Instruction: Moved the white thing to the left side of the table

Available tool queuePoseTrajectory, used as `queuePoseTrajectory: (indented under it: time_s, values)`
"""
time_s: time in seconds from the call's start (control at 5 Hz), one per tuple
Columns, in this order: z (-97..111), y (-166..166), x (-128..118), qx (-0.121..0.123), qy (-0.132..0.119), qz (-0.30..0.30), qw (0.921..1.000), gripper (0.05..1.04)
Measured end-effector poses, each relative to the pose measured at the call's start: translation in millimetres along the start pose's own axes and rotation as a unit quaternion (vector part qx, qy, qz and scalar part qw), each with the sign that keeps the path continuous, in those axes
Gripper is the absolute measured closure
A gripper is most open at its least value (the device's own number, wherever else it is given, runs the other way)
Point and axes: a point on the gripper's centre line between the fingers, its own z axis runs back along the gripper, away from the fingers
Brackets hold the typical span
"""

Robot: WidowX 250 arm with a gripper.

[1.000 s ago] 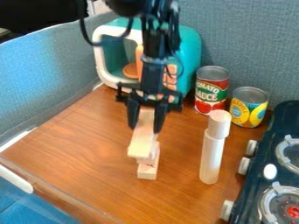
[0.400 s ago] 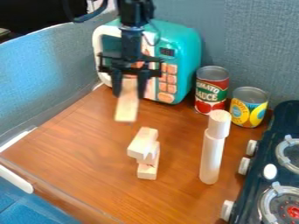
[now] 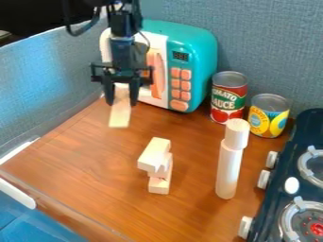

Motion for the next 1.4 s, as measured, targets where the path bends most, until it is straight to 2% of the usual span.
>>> queuePoseTrajectory:
  time_s: [0.2,0.6,0.8,1.0,1.2,1.4]
  values:
    - [-12.3,5.2,6.1,0.009,0.005,-0.009,0.9999,0.549]
    - [-49.0,8.0,10.8,0.023,-0.023,-0.005,0.9995,0.549]
    - [-58.1,9.6,11.8,0.028,-0.031,0.001,0.9991,0.549]
    - [-70.9,7.6,7.8,0.021,-0.008,0.000,0.9998,0.549]
    - [-70.9,11.3,8.7,0.012,-0.003,0.006,0.9999,0.549]
    - [-72.3,9.9,8.1,-0.001,-0.002,0.013,0.9999,0.501]
